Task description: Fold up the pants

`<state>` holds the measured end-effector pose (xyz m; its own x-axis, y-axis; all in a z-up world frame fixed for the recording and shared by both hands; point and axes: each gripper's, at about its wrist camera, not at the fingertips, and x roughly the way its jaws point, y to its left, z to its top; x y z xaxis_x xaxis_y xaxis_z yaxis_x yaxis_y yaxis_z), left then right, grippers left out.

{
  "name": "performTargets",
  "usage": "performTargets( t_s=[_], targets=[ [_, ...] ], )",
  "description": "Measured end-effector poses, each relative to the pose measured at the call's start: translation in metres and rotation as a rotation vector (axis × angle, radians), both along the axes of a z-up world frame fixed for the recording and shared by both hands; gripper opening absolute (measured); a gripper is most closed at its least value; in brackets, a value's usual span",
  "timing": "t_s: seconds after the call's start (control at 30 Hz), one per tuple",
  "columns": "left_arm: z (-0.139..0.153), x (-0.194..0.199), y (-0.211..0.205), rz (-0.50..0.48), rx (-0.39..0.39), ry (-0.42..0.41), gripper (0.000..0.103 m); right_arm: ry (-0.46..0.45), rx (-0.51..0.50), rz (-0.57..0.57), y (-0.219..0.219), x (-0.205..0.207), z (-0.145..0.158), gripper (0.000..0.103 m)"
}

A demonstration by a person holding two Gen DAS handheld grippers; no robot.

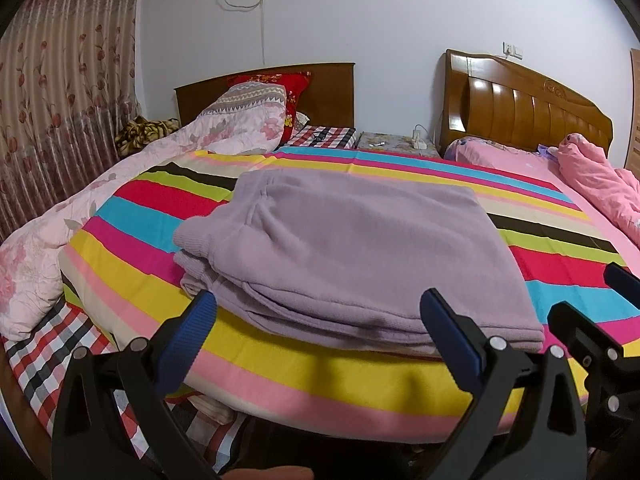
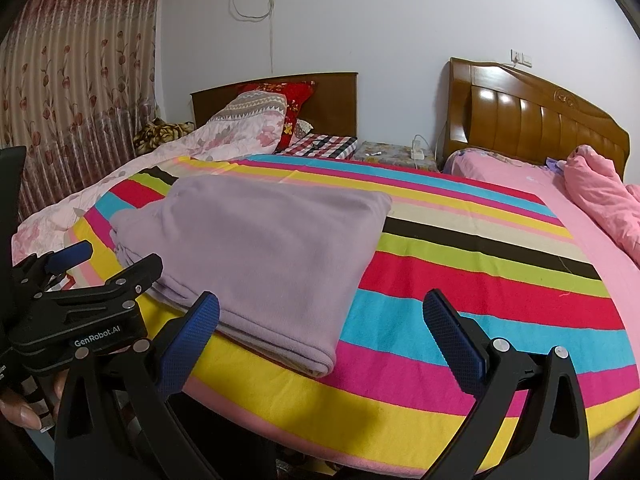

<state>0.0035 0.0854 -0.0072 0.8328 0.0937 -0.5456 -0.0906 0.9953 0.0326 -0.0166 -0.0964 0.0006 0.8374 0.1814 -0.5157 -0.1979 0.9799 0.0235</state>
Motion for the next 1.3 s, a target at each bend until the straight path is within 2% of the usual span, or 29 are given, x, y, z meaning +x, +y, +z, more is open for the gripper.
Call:
performTargets(
  t_s=[1.3],
  targets=[
    [-0.0003, -0.0037, 0.0061, -0.004, 0.026, -0.024, 0.102, 0.011, 0.002, 0.006, -0.0008, -0.0051, -0.0072, 0.099]
  ],
)
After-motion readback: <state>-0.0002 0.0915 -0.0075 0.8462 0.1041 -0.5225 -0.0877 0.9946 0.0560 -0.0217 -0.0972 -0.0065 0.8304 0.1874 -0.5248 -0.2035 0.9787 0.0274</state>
